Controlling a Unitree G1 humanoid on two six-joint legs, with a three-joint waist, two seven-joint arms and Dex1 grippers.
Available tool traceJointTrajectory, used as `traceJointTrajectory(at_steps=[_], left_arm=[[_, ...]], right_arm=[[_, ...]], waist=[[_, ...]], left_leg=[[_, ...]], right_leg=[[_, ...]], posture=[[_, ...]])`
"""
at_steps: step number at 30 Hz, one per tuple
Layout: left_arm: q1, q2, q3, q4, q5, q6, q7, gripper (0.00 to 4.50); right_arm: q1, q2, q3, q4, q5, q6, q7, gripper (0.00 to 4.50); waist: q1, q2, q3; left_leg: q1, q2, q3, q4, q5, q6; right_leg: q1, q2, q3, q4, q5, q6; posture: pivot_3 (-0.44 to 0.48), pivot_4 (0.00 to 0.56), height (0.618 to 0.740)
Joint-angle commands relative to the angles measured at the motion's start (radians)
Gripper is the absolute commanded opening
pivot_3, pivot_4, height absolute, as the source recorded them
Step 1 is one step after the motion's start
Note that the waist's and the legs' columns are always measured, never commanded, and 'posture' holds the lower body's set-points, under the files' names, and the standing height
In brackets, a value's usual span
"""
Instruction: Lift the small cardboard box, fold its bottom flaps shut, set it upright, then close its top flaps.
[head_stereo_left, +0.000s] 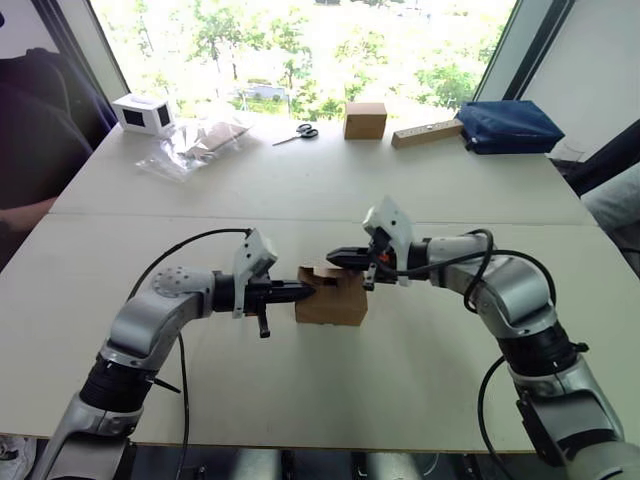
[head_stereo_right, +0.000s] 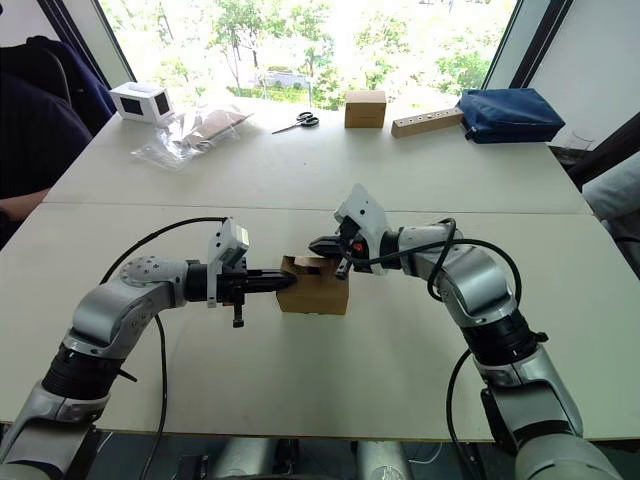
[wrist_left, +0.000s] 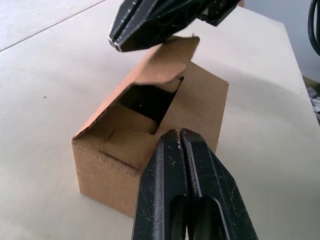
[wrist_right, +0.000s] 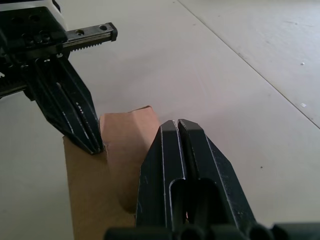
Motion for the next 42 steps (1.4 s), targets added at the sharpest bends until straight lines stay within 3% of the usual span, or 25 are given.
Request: traceJointTrajectory(at_steps=[1,21,25,30,42], left_arm=[[-0.003,0.004,0.005,-0.019,-0.013,-0.002,-0.005,0.03],[-0.004,0.035,0.023,-0.032,-0.032,0.006,-0.007,0.03],[-0.042,0.025,0.089,-0.013,-0.118,0.057,-0.012,0.03],[-0.098,0.007,0.1,0.061,-0.101,0.033,0.015,0.03],[-0.143,-0.078,0.01,0.208,0.027,-0.084,0.029,0.03]], right_arm=[[0.011,-0.007,-0.021,-0.058,0.015,0.01,-0.005,0.0],[0.079,0.004,-0.004,-0.116,0.002,0.028,-0.038,0.0],[0.079,0.006,-0.005,-0.115,0.002,0.024,-0.04,0.0],[0.078,0.009,-0.01,-0.117,0.004,0.025,-0.043,0.0],[0.077,0.02,-0.034,-0.134,0.019,0.031,-0.069,0.0]], waist=[[0.0,0.0,0.0],[0.0,0.0,0.0],[0.0,0.0,0.0],[0.001,0.0,0.0],[0.002,0.0,0.0]], left_leg=[[0.0,0.0,0.0,0.0,0.0,0.0],[0.0,0.0,0.0,0.0,0.0,0.0],[0.0,0.0,0.0,0.0,0.0,0.0],[0.0,0.0,0.0,0.0,0.0,0.0],[0.0,0.0,0.0,0.0,0.0,0.0]], right_leg=[[0.0,0.0,0.0,0.0,0.0,0.0],[0.0,-0.002,0.0,0.0,-0.001,-0.002],[0.0,-0.002,0.0,0.0,-0.001,-0.002],[0.0,0.0,0.0,0.0,-0.001,-0.002],[0.0,0.0,0.0,-0.001,-0.001,-0.002]], posture=[[0.0,0.15,0.74],[0.0,0.15,0.74],[0.0,0.15,0.74],[0.0,0.15,0.74],[0.0,0.15,0.74]])
